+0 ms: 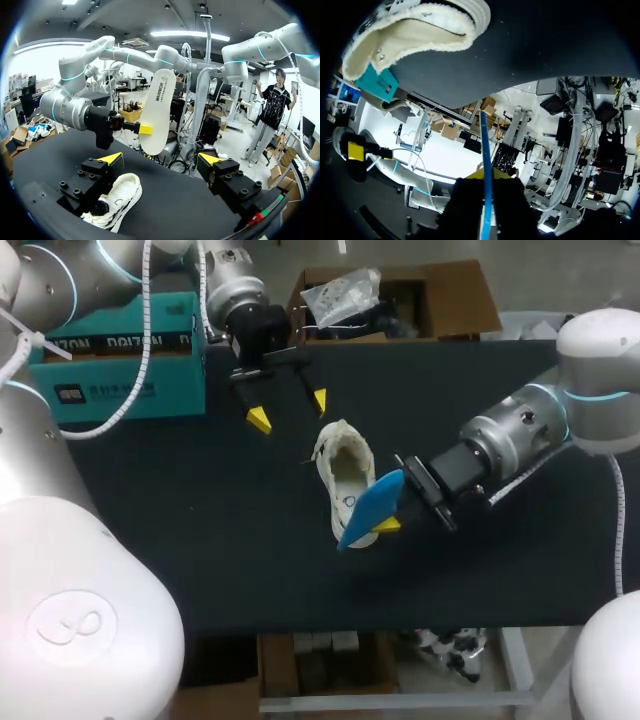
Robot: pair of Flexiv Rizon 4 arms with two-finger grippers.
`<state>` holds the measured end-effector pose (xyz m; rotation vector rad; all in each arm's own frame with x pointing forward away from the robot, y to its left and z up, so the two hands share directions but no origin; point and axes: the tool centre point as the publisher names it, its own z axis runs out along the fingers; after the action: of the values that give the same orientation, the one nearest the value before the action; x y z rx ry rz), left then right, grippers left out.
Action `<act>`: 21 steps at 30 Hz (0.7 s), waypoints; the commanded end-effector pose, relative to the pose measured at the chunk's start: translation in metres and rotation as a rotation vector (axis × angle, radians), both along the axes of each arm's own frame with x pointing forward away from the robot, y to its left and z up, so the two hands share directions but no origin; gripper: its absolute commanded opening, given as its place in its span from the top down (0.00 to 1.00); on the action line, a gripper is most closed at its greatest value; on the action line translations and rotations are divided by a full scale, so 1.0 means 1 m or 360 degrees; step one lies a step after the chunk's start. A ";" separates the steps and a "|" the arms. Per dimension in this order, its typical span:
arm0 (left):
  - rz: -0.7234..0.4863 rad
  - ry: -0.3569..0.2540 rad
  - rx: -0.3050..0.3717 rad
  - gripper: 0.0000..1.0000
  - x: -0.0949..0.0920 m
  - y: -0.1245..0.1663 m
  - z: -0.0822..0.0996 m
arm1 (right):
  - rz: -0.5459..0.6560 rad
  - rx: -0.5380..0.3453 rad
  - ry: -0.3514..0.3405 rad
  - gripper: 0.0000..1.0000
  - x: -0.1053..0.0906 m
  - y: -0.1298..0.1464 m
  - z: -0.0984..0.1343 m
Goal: Open the shoe tongue, take the insole out of the shoe, put the insole back into the shoe, and pack the shoe into the shoebox
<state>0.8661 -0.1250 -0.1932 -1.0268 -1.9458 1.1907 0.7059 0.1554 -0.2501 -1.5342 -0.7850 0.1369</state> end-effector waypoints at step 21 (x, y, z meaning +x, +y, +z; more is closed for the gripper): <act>0.1093 -0.0165 -0.0398 0.00 -0.063 0.020 -0.011 | -0.0344 0.0004 -0.0055 1.00 0.033 0.011 -0.005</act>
<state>0.8248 -0.1071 -0.2072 -0.8582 -2.0078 1.4778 0.7342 0.1668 -0.2535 -1.6150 -0.6404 -0.0592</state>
